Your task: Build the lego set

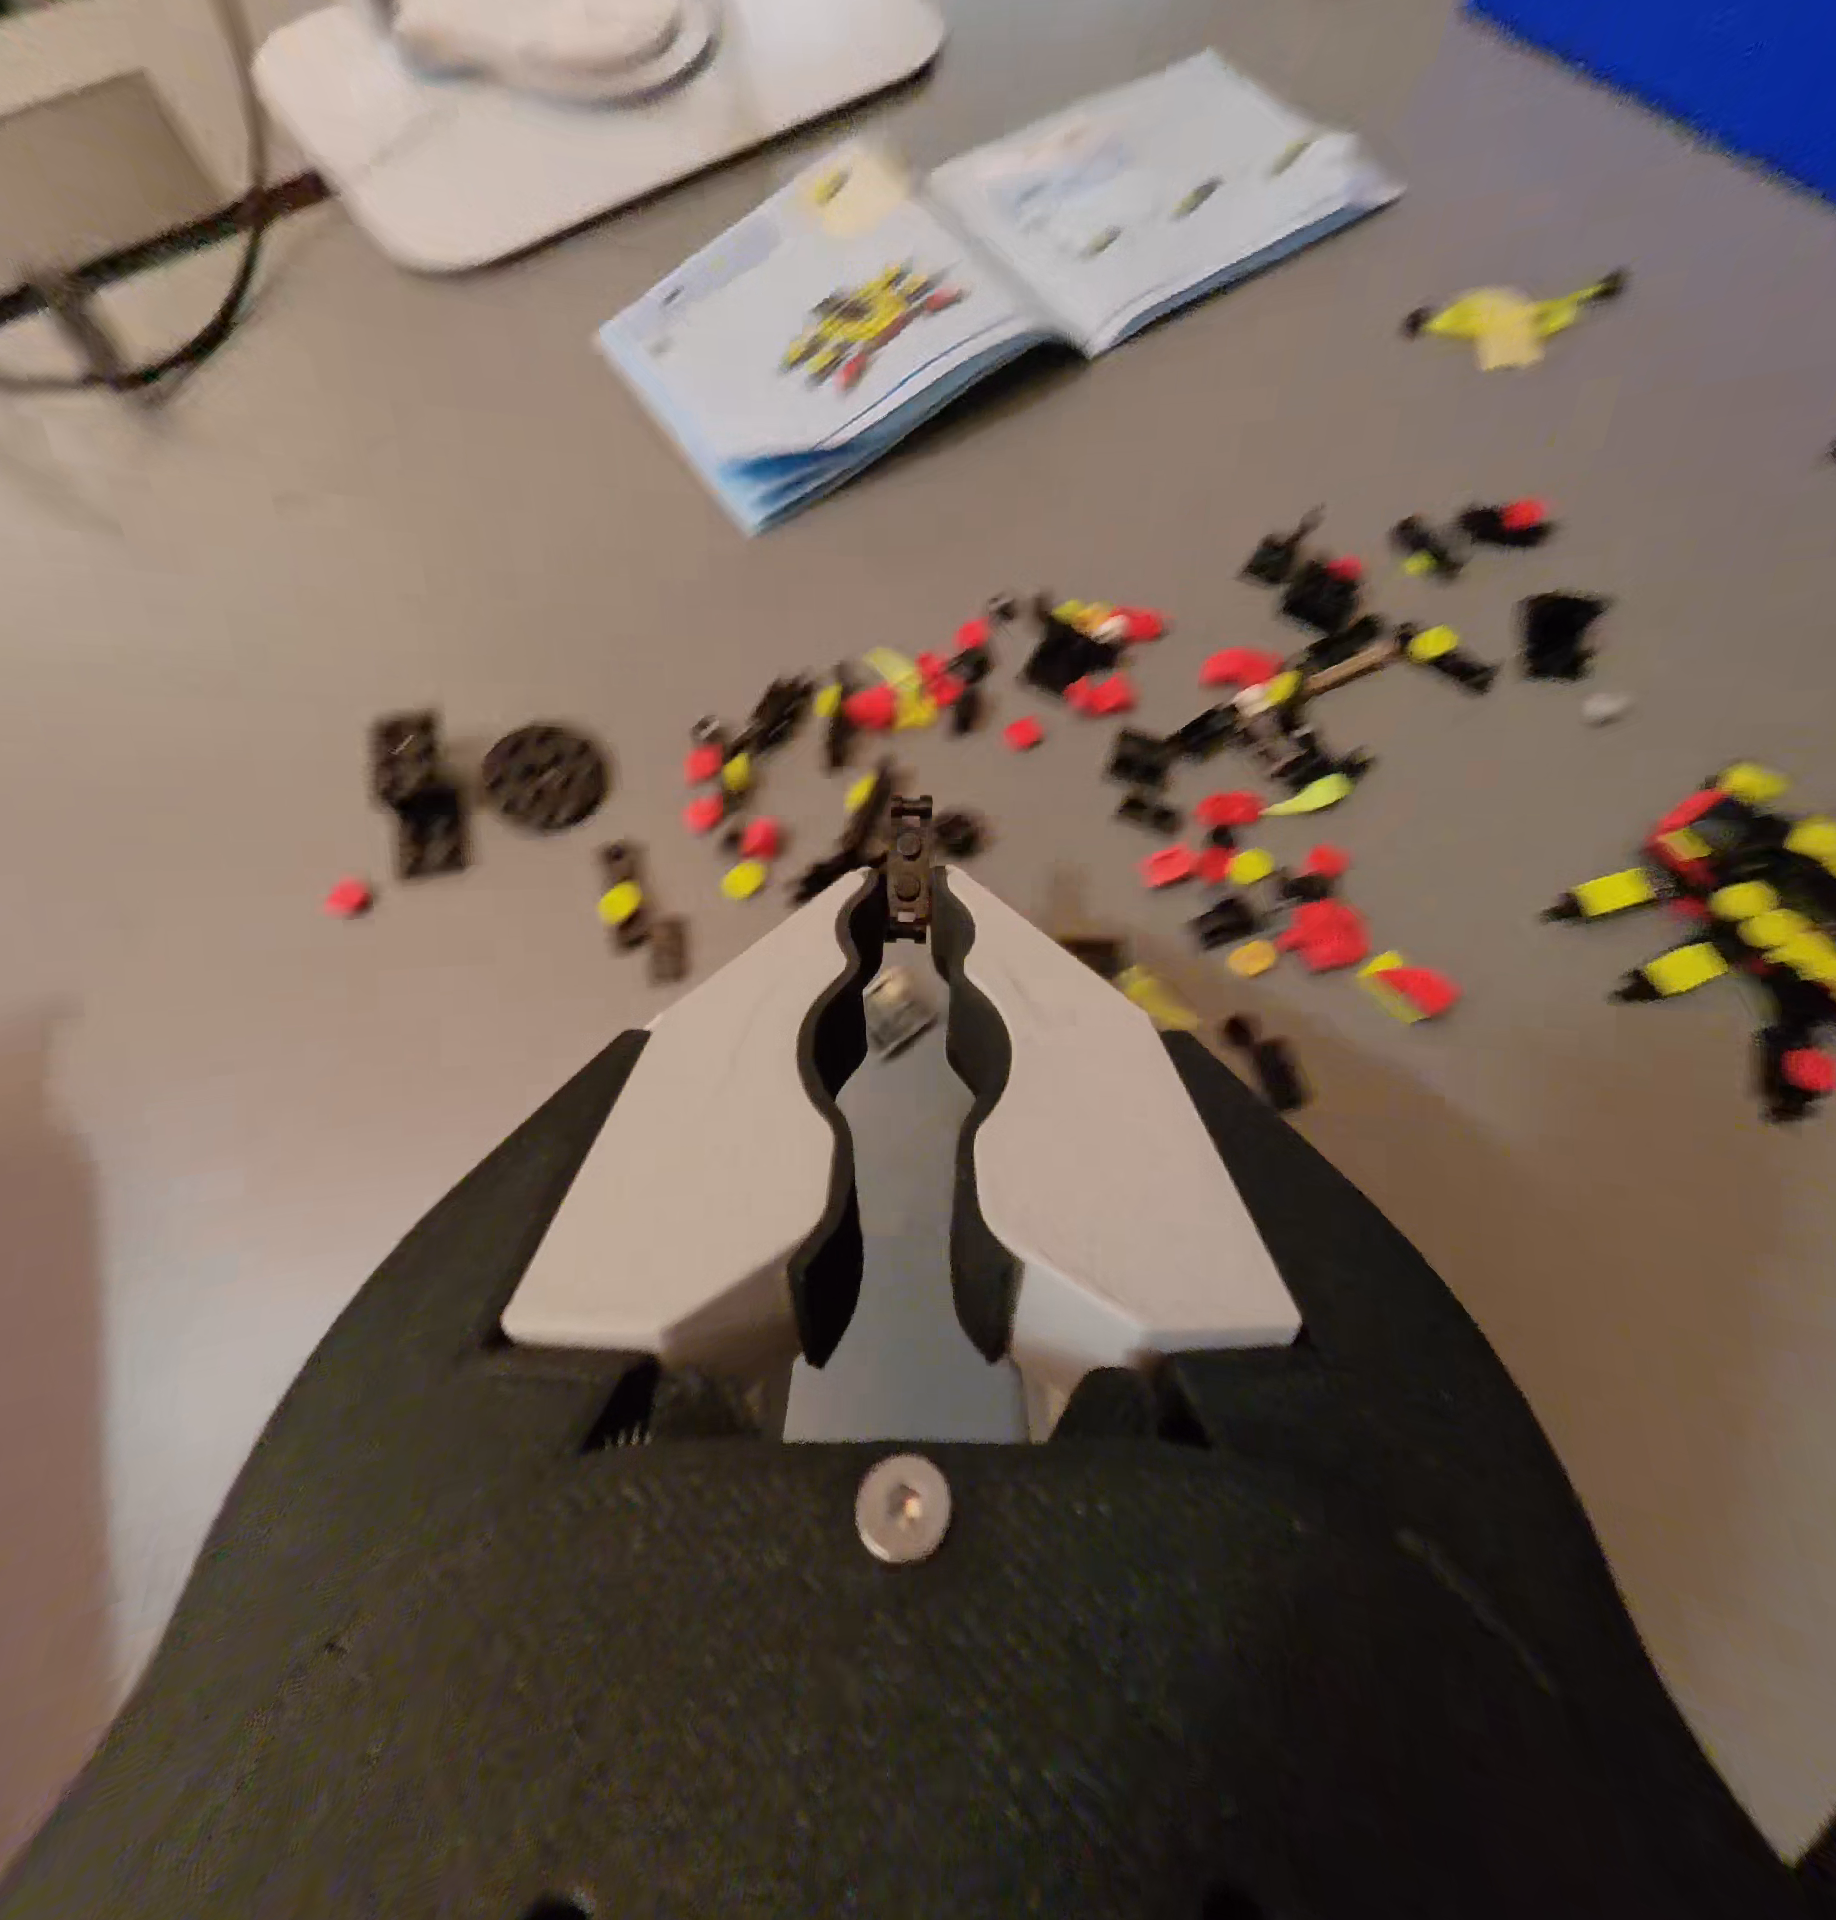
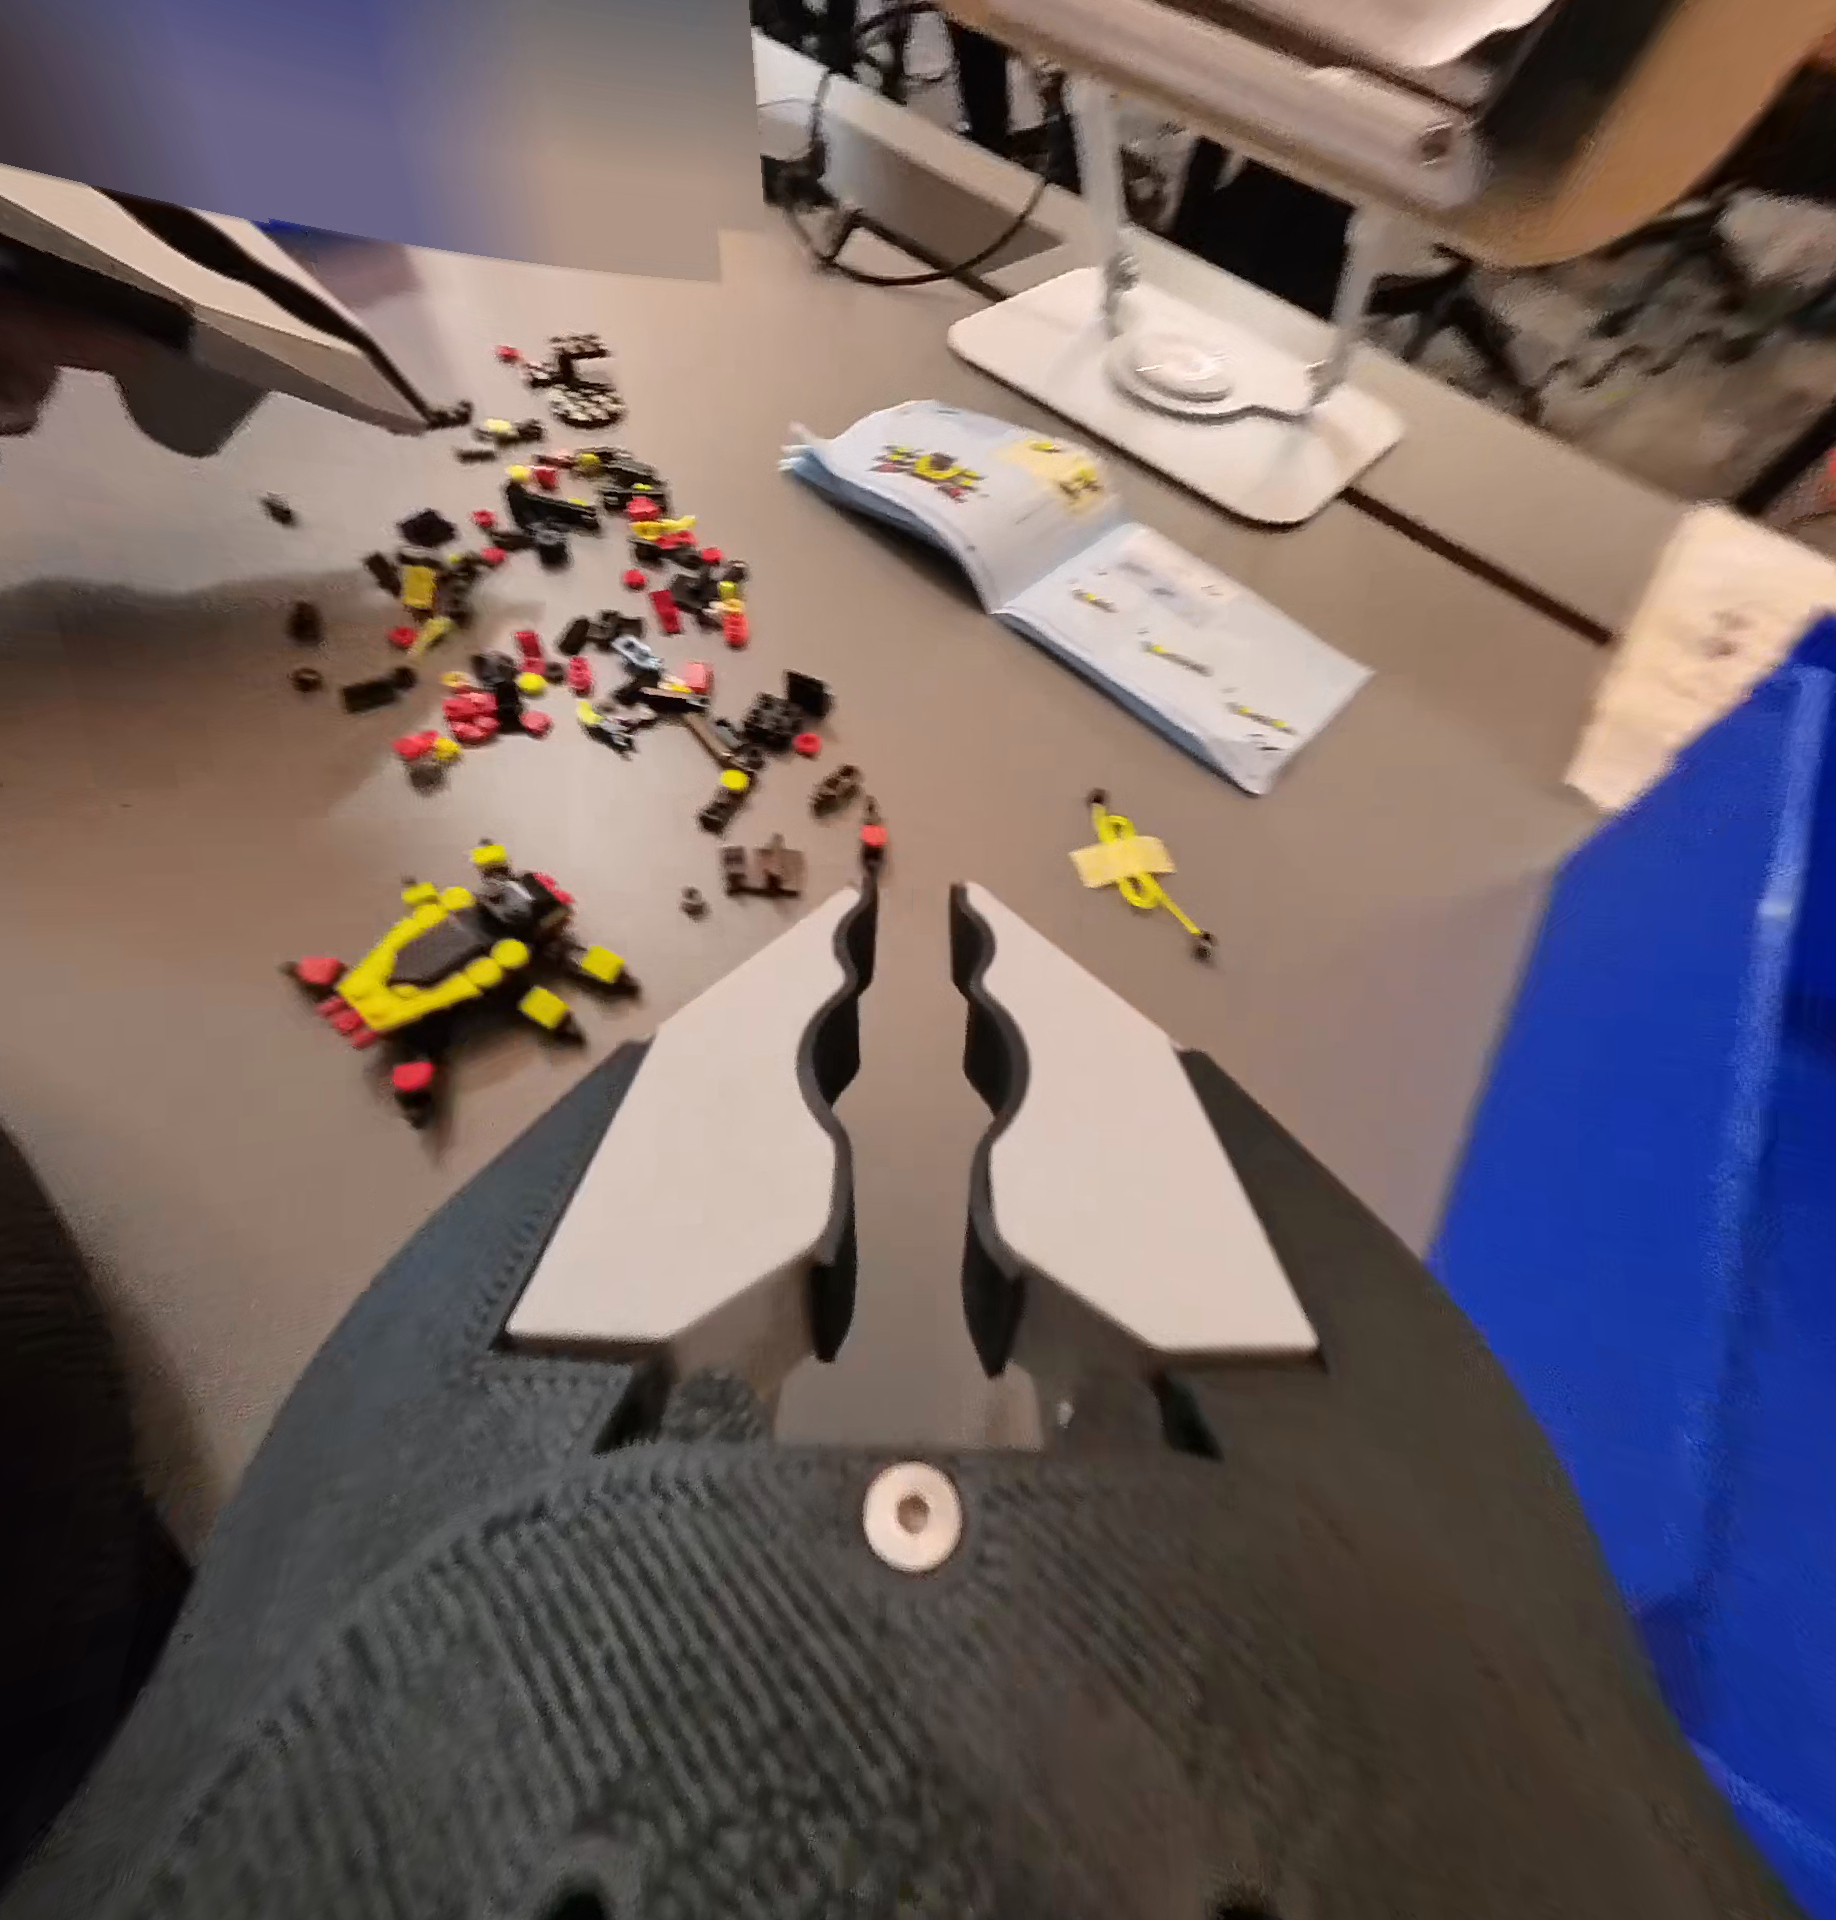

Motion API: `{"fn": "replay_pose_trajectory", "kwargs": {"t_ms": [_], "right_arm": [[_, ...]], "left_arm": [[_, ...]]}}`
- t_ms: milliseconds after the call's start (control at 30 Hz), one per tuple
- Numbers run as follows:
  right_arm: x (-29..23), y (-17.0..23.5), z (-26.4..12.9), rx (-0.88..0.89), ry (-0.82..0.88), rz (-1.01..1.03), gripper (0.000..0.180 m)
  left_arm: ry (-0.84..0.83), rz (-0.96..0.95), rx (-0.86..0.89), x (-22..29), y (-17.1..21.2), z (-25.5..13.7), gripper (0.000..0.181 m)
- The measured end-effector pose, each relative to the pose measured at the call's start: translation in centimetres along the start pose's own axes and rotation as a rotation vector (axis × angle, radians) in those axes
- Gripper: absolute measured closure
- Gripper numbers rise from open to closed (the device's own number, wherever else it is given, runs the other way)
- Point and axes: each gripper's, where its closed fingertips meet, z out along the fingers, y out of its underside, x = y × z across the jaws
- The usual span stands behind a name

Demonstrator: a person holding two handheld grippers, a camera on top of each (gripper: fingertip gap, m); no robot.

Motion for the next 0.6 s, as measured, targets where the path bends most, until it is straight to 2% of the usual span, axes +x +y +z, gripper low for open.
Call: {"fn": "replay_pose_trajectory", "kwargs": {"t_ms": [100,167,233,333,433,600], "right_arm": [[1.6,0.7,-1.9,0.016,0.068,-0.012,0.169],[2.2,1.2,-2.7,0.014,0.082,-0.012,0.168],[3.0,1.8,-3.5,0.0,0.104,-0.033,0.168],[4.3,2.4,-4.7,-0.015,0.177,-0.087,0.169],[5.6,2.5,-5.7,-0.008,0.226,-0.101,0.17],[5.5,2.5,-6.0,0.021,0.165,-0.014,0.169]], "left_arm": [[0.115,0.069,0.05,5.7,-3.4,1.0,0.174],[0.251,0.101,0.059,11.1,-5.4,2.0,0.174],[0.387,0.131,-0.008,16.7,-5.7,3.2,0.174],[0.475,0.172,-0.095,22.9,-5.2,4.9,0.174],[0.494,0.193,-0.143,26.3,-4.9,6.7,0.174],[0.345,0.231,-0.247,26.3,-4.2,10.6,0.174]]}}
